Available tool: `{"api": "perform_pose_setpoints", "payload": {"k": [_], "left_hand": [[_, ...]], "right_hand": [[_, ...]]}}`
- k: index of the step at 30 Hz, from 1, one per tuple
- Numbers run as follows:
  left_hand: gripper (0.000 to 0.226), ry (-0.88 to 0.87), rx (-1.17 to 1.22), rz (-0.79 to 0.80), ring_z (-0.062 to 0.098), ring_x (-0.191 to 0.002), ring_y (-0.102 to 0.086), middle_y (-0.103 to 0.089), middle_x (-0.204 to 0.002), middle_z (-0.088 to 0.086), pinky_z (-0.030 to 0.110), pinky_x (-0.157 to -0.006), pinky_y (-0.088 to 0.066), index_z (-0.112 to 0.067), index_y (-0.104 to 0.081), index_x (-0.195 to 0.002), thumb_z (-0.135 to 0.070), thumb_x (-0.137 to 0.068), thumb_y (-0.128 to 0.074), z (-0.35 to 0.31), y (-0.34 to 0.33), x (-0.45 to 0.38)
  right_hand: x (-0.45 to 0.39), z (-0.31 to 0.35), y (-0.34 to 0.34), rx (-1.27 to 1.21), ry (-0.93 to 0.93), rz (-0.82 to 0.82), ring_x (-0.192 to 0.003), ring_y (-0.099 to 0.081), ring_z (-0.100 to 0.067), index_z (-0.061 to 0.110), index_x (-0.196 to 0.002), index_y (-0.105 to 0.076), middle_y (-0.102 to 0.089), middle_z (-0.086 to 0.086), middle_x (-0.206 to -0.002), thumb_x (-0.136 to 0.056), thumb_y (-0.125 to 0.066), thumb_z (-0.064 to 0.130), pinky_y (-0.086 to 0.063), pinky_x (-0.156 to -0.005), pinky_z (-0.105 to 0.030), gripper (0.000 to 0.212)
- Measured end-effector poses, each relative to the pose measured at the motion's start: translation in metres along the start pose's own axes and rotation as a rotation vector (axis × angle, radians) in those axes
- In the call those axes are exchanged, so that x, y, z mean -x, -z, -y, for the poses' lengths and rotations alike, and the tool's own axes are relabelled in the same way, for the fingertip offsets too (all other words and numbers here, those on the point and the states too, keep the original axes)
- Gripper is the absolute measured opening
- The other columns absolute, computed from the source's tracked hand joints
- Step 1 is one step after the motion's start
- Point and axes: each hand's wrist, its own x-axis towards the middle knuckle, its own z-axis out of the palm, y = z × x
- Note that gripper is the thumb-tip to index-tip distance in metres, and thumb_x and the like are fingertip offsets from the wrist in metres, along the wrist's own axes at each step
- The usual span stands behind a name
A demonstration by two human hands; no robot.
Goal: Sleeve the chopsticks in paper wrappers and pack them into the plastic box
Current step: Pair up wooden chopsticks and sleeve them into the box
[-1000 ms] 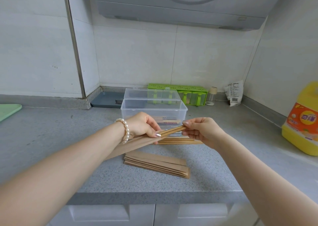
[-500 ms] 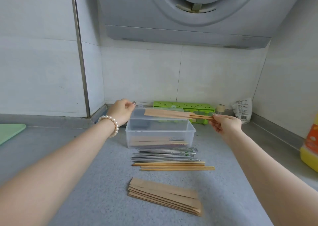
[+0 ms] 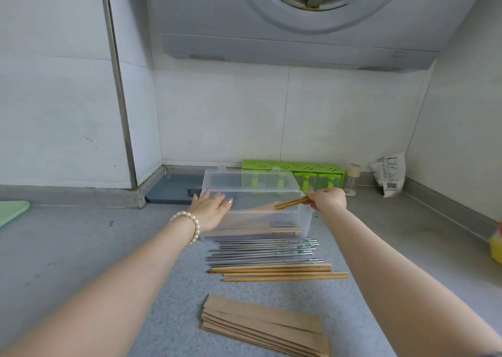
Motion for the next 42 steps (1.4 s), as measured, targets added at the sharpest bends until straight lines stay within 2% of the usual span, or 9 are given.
{"api": "perform_pose_setpoints", "payload": {"k": [6,10,14,17,23,30,34,39,42], "left_hand": [[0.058,-0.013,0.006,0.003,0.020,-0.144,0.006,-0.012,-0.156,0.002,0.044,-0.115,0.007,-0.013,-0.022,-0.147,-0.045,-0.099,-0.012,0.003,-0.003,-0.003],[0.058,-0.010,-0.071,0.012,0.022,-0.145,0.004,-0.013,-0.156,0.005,0.045,-0.116,0.004,-0.010,-0.024,-0.145,-0.044,-0.099,-0.015,0.002,-0.003,-0.005],[0.060,-0.004,-0.149,0.061,0.022,-0.145,0.003,-0.011,-0.156,0.006,0.044,-0.116,0.004,-0.008,-0.019,-0.146,-0.045,-0.099,-0.015,0.002,-0.001,-0.007],[0.059,-0.008,-0.174,0.090,0.022,-0.145,0.002,-0.012,-0.156,0.005,0.044,-0.117,0.004,-0.009,-0.019,-0.147,-0.044,-0.099,-0.014,0.002,0.000,-0.007],[0.059,-0.015,-0.216,0.082,0.023,-0.145,-0.001,-0.018,-0.155,0.005,0.045,-0.117,0.002,-0.008,-0.027,-0.144,-0.044,-0.099,-0.014,-0.001,0.000,-0.005],[0.059,-0.011,-0.217,0.080,0.023,-0.145,-0.001,-0.018,-0.155,0.004,0.046,-0.115,0.004,-0.009,-0.028,-0.144,-0.045,-0.099,-0.014,0.001,-0.002,-0.008],[0.060,-0.003,-0.216,0.094,0.023,-0.145,0.001,-0.013,-0.156,0.004,0.046,-0.116,0.005,-0.010,-0.023,-0.146,-0.046,-0.099,-0.014,0.002,-0.001,-0.008],[0.061,0.005,-0.207,0.102,0.022,-0.145,0.004,-0.010,-0.157,0.003,0.045,-0.116,0.006,-0.012,-0.018,-0.147,-0.048,-0.098,-0.013,0.001,0.000,-0.008],[0.063,0.011,-0.140,0.098,0.021,-0.144,0.007,-0.008,-0.157,0.003,0.044,-0.115,0.008,-0.012,-0.017,-0.148,-0.050,-0.098,-0.014,0.001,0.001,-0.006]], "right_hand": [[-0.004,0.004,0.001,-0.094,-0.070,-0.070,-0.051,-0.053,-0.015,0.010,-0.061,-0.056,-0.060,-0.005,-0.057,-0.080,-0.073,0.019,-0.039,-0.049,-0.025,0.027],[-0.011,0.007,-0.005,-0.043,-0.021,-0.144,-0.072,-0.059,-0.023,0.008,-0.078,-0.065,-0.068,-0.009,-0.080,-0.081,-0.073,0.024,-0.043,-0.067,-0.028,0.017],[-0.010,0.006,-0.024,0.069,0.015,-0.073,-0.062,-0.053,-0.018,0.006,-0.090,-0.068,-0.066,-0.005,-0.074,-0.083,-0.070,0.024,-0.044,-0.066,-0.028,0.019],[-0.010,0.005,-0.038,0.162,0.042,-0.076,-0.073,-0.061,-0.024,0.009,-0.090,-0.065,-0.070,-0.006,-0.082,-0.084,-0.068,0.028,-0.050,-0.081,-0.033,0.021],[-0.009,0.000,-0.048,0.481,0.146,-0.166,-0.118,-0.042,-0.031,0.013,-0.104,-0.066,-0.060,-0.011,-0.115,-0.092,-0.051,0.042,-0.033,-0.094,-0.038,0.034],[-0.006,-0.009,-0.045,0.850,0.263,-0.145,-0.125,-0.033,-0.032,0.007,-0.117,-0.059,-0.047,-0.012,-0.132,-0.097,-0.040,0.035,-0.028,-0.101,-0.040,0.040],[-0.004,-0.006,-0.037,1.017,0.323,-0.008,-0.129,-0.030,-0.032,0.010,-0.126,-0.053,-0.042,-0.013,-0.138,-0.099,-0.033,0.039,-0.025,-0.104,-0.043,0.044],[-0.012,-0.001,-0.003,0.810,0.289,0.147,-0.133,-0.026,-0.037,0.031,-0.144,-0.030,-0.037,-0.012,-0.145,-0.100,-0.024,0.038,-0.025,-0.106,-0.046,0.044],[-0.014,-0.003,0.024,0.632,0.269,0.116,-0.129,-0.035,-0.038,0.022,-0.136,-0.046,-0.047,-0.013,-0.139,-0.100,-0.030,0.032,-0.031,-0.106,-0.044,0.041]]}}
